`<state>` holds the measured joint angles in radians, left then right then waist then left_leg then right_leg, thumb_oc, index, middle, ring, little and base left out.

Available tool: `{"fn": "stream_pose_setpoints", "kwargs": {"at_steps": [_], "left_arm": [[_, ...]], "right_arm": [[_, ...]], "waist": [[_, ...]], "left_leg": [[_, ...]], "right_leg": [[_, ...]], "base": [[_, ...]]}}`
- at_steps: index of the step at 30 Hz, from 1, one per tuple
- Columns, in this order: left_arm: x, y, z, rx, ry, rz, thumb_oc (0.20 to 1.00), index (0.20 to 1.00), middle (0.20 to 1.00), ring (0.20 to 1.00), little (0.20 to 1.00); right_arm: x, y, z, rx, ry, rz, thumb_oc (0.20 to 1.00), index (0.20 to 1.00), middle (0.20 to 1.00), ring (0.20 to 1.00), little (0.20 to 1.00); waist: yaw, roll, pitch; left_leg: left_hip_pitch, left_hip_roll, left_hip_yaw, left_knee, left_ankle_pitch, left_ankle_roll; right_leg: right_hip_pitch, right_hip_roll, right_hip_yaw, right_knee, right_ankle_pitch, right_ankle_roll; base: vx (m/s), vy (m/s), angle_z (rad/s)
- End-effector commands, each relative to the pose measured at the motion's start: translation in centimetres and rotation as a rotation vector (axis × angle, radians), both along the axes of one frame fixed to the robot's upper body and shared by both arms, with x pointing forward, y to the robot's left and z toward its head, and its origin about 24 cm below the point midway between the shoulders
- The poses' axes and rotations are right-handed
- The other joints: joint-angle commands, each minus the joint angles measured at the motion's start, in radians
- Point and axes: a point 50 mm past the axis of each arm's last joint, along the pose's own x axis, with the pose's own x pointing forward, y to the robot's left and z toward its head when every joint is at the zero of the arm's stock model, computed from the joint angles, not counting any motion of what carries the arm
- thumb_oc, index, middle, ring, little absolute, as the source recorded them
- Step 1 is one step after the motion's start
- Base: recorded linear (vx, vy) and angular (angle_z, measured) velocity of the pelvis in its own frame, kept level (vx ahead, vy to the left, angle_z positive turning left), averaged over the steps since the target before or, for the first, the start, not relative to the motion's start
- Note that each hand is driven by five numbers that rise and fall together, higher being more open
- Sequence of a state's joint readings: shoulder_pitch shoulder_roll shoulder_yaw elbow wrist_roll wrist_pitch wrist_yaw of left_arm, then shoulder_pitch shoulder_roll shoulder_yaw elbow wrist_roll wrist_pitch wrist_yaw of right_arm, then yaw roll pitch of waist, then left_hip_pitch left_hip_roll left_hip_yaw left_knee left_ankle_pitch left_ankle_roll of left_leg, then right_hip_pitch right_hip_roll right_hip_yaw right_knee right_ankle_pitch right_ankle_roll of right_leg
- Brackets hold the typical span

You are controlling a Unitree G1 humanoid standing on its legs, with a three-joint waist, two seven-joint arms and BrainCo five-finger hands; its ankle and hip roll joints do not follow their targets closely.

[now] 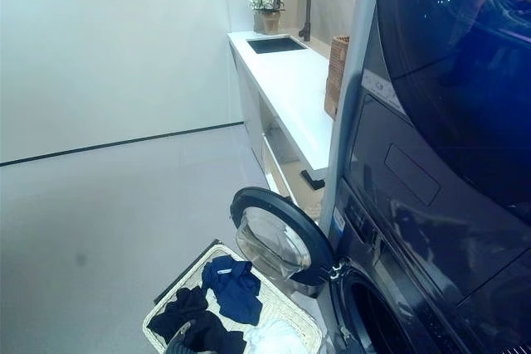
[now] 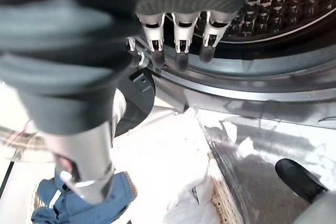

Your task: Put the clothes into the washing machine.

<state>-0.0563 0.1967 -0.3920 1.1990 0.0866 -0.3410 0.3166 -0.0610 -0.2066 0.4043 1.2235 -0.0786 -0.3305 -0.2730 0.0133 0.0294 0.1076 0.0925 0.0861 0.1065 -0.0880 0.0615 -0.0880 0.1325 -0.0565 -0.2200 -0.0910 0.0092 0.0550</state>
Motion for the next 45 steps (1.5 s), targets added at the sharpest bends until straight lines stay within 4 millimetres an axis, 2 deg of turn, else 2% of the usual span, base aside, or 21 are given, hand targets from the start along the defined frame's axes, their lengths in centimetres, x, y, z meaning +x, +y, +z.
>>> {"fn": "stream_pose_setpoints", "kwargs": {"at_steps": [1, 18, 22, 24, 25, 29, 33, 34, 37, 41, 45], "left_arm": [[3.7, -0.9, 1.5, 0.002, -0.113, -0.064, 1.000, 1.000, 1.000, 1.000, 1.000], [3.8, -1.5, 1.6, -0.003, -0.129, -0.113, 1.000, 1.000, 1.000, 1.000, 1.000], [4.1, -1.7, 1.8, 0.025, -0.162, -0.138, 1.000, 1.000, 1.000, 1.000, 1.000], [4.9, -1.6, 2.7, 0.098, -0.270, -0.147, 1.000, 1.000, 1.000, 1.000, 1.000], [4.9, -1.6, 2.7, 0.098, -0.270, -0.147, 1.000, 1.000, 1.000, 1.000, 1.000], [6.6, -1.4, 4.6, 0.212, -0.468, -0.160, 1.000, 1.000, 1.000, 1.000, 1.000], [10.0, -1.8, 7.2, 0.238, -0.630, -0.150, 1.000, 1.000, 1.000, 1.000, 1.000], [11.4, -1.9, 8.4, 0.258, -0.688, -0.136, 1.000, 1.000, 1.000, 1.000, 1.000], [13.1, -1.9, 10.1, 0.295, -0.767, -0.100, 1.000, 1.000, 1.000, 1.000, 1.000], [13.9, -1.8, 11.0, 0.324, -0.811, -0.082, 1.000, 1.000, 1.000, 1.000, 1.000], [16.4, -1.8, 13.8, 0.399, -0.925, -0.050, 1.000, 1.000, 1.000, 1.000, 1.000]], "right_arm": [[4.1, 1.3, 1.6, 0.050, -0.124, 0.017, 1.000, 1.000, 1.000, 1.000, 1.000], [4.0, 1.2, 1.6, 0.047, -0.123, 0.014, 1.000, 1.000, 1.000, 1.000, 1.000], [4.2, 1.3, 1.7, 0.048, -0.134, 0.015, 1.000, 1.000, 1.000, 1.000, 1.000], [4.7, 1.0, 2.0, 0.076, -0.151, -0.015, 1.000, 1.000, 1.000, 1.000, 1.000], [4.7, 1.0, 2.0, 0.076, -0.151, -0.015, 1.000, 1.000, 1.000, 1.000, 1.000], [5.9, 0.9, 2.8, 0.106, -0.198, 0.002, 1.000, 1.000, 1.000, 1.000, 1.000], [9.2, 1.4, 4.9, 0.126, -0.300, 0.033, 1.000, 1.000, 1.000, 1.000, 1.000], [10.3, 1.7, 5.6, 0.129, -0.328, 0.049, 1.000, 1.000, 1.000, 1.000, 1.000], [11.6, 2.1, 6.8, 0.115, -0.394, 0.094, 1.000, 1.000, 1.000, 1.000, 1.000], [12.3, 2.3, 7.6, 0.117, -0.438, 0.109, 1.000, 1.000, 1.000, 1.000, 1.000], [14.9, 2.6, 10.5, 0.160, -0.595, 0.065, 1.000, 1.000, 1.000, 1.000, 1.000]], "waist": [[-0.004, -0.044, 0.020], [-0.009, -0.040, 0.025], [-0.011, -0.038, 0.029], [-0.014, -0.038, 0.041], [-0.014, -0.038, 0.041], [-0.014, -0.036, 0.075], [-0.022, -0.028, 0.158], [-0.027, -0.026, 0.188], [-0.032, -0.022, 0.234], [-0.035, -0.020, 0.254], [-0.036, -0.023, 0.309]], "left_leg": [[0.019, -0.077, -0.053, 0.001, -0.071, 0.049], [0.010, -0.075, -0.048, 0.001, -0.070, 0.046], [0.006, -0.074, -0.048, 0.001, -0.068, 0.045], [-0.003, -0.070, -0.046, 0.001, -0.066, 0.043], [-0.003, -0.070, -0.046, 0.001, -0.066, 0.043], [-0.027, -0.060, -0.029, 0.001, -0.051, 0.035], [-0.126, -0.056, -0.015, 0.072, -0.039, 0.036], [-0.167, -0.056, -0.015, 0.099, -0.034, 0.033], [-0.224, -0.054, -0.009, 0.142, -0.029, 0.026], [-0.260, -0.055, -0.004, 0.162, -0.027, 0.021], [-0.393, -0.060, 0.015, 0.245, -0.029, 0.009]], "right_leg": [[-0.004, -0.013, 0.068, 0.046, -0.019, 0.030], [-0.011, -0.013, 0.069, 0.042, -0.017, 0.030], [-0.018, -0.012, 0.072, 0.047, -0.018, 0.030], [-0.028, -0.012, 0.075, 0.053, -0.019, 0.031], [-0.028, -0.012, 0.075, 0.053, -0.019, 0.031], [-0.061, -0.020, 0.065, 0.062, -0.012, 0.032], [-0.176, -0.028, 0.064, 0.185, -0.040, 0.022], [-0.219, -0.030, 0.068, 0.225, -0.048, 0.022], [-0.281, -0.037, 0.063, 0.281, -0.058, 0.027], [-0.318, -0.039, 0.058, 0.305, -0.063, 0.027], [-0.450, -0.044, 0.033, 0.397, -0.080, 0.025]], "base": [[0.00, 0.000, 0.00], [0.00, 0.000, 0.00], [0.00, 0.000, 0.00], [0.00, 0.000, 0.00], [0.00, 0.000, 0.00], [-0.01, -0.009, -0.01], [-0.21, 0.047, -0.16], [-0.18, 0.051, -0.16], [-0.12, 0.043, -0.08], [-0.06, 0.026, -0.03], [-0.12, 0.041, 0.00]]}}
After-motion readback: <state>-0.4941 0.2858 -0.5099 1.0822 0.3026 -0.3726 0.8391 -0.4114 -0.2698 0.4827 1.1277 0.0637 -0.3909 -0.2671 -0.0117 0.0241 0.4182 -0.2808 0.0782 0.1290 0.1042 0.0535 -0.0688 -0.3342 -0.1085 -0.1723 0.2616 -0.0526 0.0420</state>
